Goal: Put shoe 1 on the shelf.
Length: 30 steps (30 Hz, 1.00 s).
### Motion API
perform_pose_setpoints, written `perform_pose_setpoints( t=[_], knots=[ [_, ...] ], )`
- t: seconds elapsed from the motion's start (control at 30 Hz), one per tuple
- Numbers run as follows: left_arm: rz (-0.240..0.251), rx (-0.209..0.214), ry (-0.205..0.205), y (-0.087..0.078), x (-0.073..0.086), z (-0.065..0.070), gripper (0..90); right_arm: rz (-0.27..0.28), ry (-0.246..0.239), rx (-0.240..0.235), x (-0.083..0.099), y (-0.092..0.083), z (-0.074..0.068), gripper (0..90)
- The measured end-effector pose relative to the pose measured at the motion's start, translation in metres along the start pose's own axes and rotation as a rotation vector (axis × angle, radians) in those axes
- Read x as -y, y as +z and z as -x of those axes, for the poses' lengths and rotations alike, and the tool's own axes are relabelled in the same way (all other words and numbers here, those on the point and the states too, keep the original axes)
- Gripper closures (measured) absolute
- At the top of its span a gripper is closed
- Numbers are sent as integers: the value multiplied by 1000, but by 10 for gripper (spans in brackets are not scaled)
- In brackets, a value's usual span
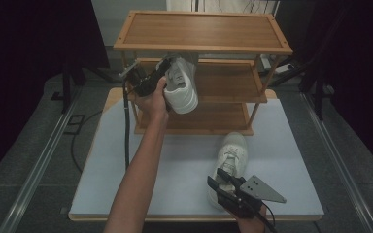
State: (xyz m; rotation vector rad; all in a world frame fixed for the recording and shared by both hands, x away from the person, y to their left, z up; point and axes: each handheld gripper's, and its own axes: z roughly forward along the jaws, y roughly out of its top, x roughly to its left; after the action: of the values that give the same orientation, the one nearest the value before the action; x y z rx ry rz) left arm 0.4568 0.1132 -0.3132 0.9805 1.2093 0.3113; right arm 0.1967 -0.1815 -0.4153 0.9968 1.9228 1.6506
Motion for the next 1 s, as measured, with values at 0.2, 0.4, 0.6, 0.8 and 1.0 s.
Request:
perform_pose_setpoints(
  t=[0.2, 0.4, 0.6, 0.8, 1.0],
  knots=[
    [-12, -22, 23, 13, 1, 0, 812, 17, -1, 7, -4, -4, 0, 557],
    [-24, -30, 10, 23, -1, 0, 809, 22, -2, 8, -5, -6, 1, 557],
    [-7, -59, -17, 31, -1, -5, 798, 22, -5, 7, -5, -6, 0, 557],
    [-51, -18, -9, 36, -1, -9, 763, 20, -6, 11, -5, -6, 0, 557],
    [-123, -1, -56, 46, -3, -16, 634, 20, -7, 12, -4, -6, 0, 556]
  ],
)
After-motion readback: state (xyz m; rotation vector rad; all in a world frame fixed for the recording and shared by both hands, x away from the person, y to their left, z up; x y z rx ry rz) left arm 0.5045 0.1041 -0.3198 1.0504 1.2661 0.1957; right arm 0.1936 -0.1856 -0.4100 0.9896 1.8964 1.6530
